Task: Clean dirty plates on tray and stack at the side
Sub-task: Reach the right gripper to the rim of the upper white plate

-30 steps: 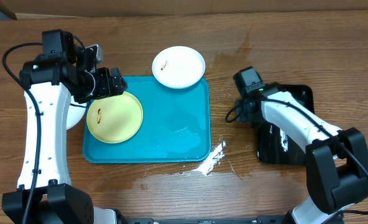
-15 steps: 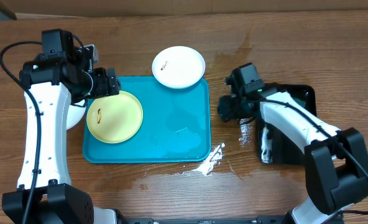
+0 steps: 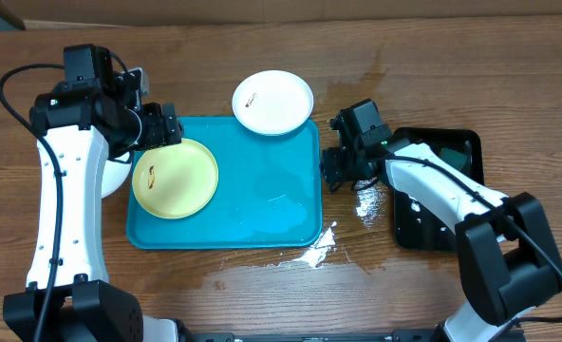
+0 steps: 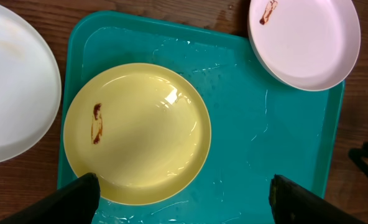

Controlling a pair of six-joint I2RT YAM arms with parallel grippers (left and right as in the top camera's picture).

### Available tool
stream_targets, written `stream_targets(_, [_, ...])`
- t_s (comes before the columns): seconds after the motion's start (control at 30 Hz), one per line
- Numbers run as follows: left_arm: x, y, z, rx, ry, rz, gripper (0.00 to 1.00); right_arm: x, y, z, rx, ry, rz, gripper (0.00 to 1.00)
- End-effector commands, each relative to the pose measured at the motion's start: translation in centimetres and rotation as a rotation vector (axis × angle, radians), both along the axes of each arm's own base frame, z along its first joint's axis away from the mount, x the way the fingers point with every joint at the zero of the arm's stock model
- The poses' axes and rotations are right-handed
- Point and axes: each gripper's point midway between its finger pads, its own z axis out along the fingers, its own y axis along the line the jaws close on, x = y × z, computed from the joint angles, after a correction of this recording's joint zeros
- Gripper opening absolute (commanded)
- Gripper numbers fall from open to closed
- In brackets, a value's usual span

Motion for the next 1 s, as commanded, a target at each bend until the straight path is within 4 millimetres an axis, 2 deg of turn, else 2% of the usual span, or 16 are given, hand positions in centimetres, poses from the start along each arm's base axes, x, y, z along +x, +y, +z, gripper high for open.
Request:
stream_targets(0.0, [0.0, 0.0, -0.1, -0.002, 0.004, 0.016, 0.88, -0.4, 0.6, -1.8, -0.017, 0.024, 0.015, 0.49])
stream_targets(0.2, [0.0, 0.0, -0.1, -0.001, 0.004, 0.016, 0.88, -0.2, 2.6, -1.8, -0.002, -0.018, 0.054, 0.48])
stream_targets(0.3, [0.0, 0.0, -0.1, -0.002, 0.005, 0.016, 0.88, -0.3, 2.6, -2.2, -0.045, -0.035, 0.055, 0.48])
stream_targets(0.53, [-0.1, 0.0, -0.1, -0.002, 0.006, 0.016, 0.88, -0.1, 2.3, -2.9, -0.073, -0.032, 0.029, 0.35])
stream_targets(0.63, [-0.1, 0.0, -0.1, -0.002, 0.006, 0.016, 0.88, 0.1, 2.1, -3.0, -0.081, -0.039, 0.020, 0.22])
stream_targets(0.77, [-0.1, 0.0, -0.2, -0.002, 0.010, 0.016, 0.88, 0.4, 1.5, -3.0, -0.099, -0.038, -0.039, 0.13])
stream_targets(0.83, [-0.2, 0.0, -0.2, -0.002, 0.011, 0.016, 0.88, 0.4, 1.4, -3.1, -0.102, -0.038, -0.042, 0.04])
stream_targets(0.97, [-0.3, 0.0, -0.2, -0.002, 0.015, 0.016, 0.88, 0.6, 0.7, -3.1, -0.109, -0.034, -0.058, 0.04])
